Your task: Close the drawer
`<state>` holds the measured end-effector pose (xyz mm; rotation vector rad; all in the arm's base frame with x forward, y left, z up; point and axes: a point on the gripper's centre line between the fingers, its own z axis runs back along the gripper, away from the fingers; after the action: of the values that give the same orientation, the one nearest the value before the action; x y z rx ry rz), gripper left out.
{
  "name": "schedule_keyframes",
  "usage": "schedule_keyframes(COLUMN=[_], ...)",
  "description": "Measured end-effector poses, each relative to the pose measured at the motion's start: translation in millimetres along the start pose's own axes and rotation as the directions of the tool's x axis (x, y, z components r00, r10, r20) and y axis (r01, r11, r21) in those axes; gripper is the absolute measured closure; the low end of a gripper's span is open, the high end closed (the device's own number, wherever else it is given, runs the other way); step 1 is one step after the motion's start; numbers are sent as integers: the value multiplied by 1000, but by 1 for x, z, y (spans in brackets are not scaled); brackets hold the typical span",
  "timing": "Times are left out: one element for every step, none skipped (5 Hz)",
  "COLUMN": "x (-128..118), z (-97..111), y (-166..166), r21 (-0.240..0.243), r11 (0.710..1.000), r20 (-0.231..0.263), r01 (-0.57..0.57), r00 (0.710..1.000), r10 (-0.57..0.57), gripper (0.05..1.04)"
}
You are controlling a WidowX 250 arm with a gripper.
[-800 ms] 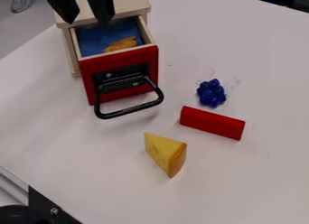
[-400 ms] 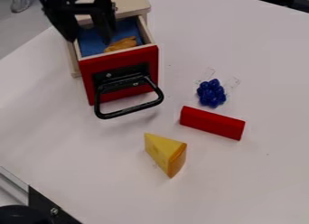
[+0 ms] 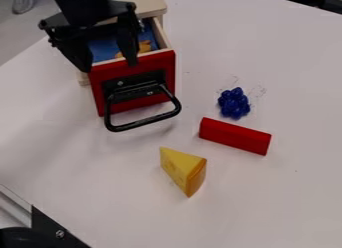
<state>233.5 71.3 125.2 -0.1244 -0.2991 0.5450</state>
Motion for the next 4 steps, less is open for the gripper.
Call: schedule_keyframes(x=[-12, -18, -15, -9], z=[-6, -21, -35, -50], y=[-13, -22, -25, -26], r21=[81, 194, 218, 208], r11=[985, 959, 938, 929], r20=[47, 68, 67, 55], r01=[-150, -205, -270, -307], r00=[988, 978, 963, 952], r10=[147, 195, 262, 302], gripper=[85, 85, 85, 85])
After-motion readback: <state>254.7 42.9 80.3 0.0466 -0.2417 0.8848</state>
